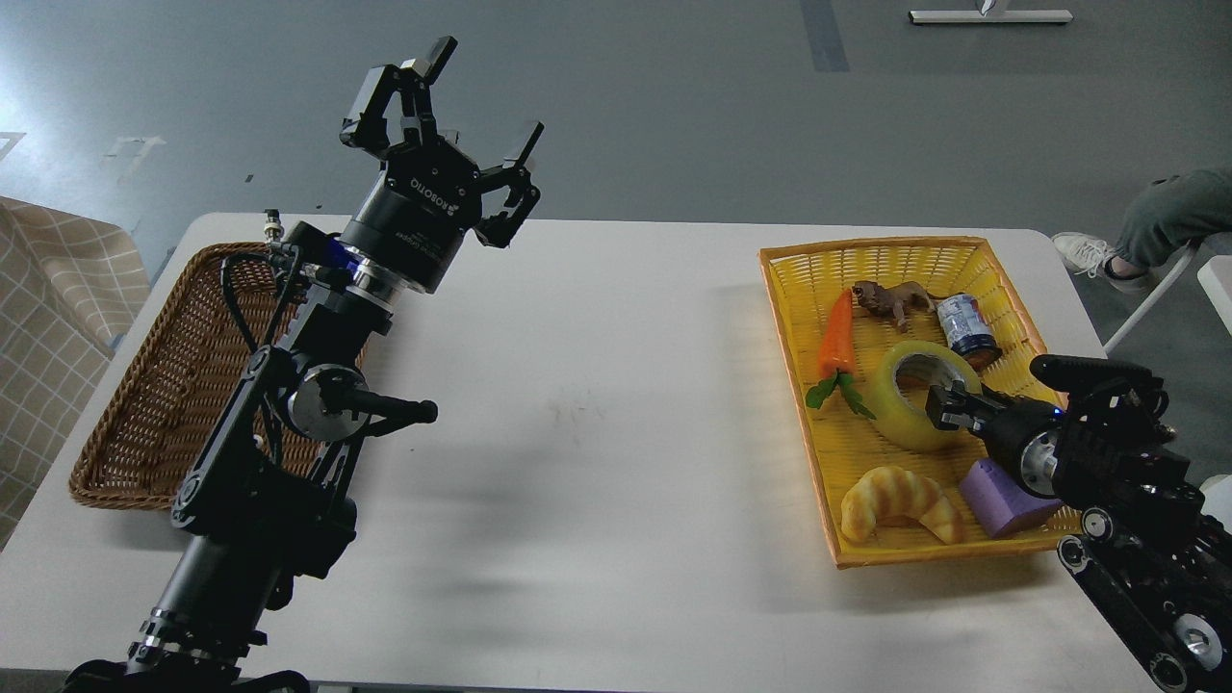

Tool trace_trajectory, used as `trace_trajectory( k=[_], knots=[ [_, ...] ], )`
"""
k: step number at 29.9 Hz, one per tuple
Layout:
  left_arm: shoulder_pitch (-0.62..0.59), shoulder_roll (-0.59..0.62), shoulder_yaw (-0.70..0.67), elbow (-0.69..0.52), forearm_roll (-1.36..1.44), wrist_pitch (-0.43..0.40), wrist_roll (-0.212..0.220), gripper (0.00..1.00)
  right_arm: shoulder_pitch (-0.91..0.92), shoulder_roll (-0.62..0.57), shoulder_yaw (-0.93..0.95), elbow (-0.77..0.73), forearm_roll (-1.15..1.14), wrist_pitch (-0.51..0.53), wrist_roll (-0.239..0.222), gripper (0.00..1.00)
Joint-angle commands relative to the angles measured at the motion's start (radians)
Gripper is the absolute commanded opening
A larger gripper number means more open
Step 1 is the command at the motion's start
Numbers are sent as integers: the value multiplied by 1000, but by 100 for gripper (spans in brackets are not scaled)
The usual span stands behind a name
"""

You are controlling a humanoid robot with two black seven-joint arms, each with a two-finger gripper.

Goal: Place and transfer tape with both arms
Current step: 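Insert the right gripper into the tape roll's hole and grip it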

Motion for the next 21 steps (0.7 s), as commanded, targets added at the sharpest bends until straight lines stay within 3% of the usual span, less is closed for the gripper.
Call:
trace_trajectory(
  k=[1, 6, 21],
  knots=[
    [1, 0, 1, 0, -10, -1, 0, 98, -2, 5, 0, 1, 9, 3, -25, 5],
    [1, 0, 2, 0, -10, -1, 0, 98, 1, 13, 0, 4, 76, 6, -48, 0],
    [2, 0, 4, -2, -10, -1, 0, 98, 9, -27, 11, 66, 125, 49, -45, 0]
  ],
)
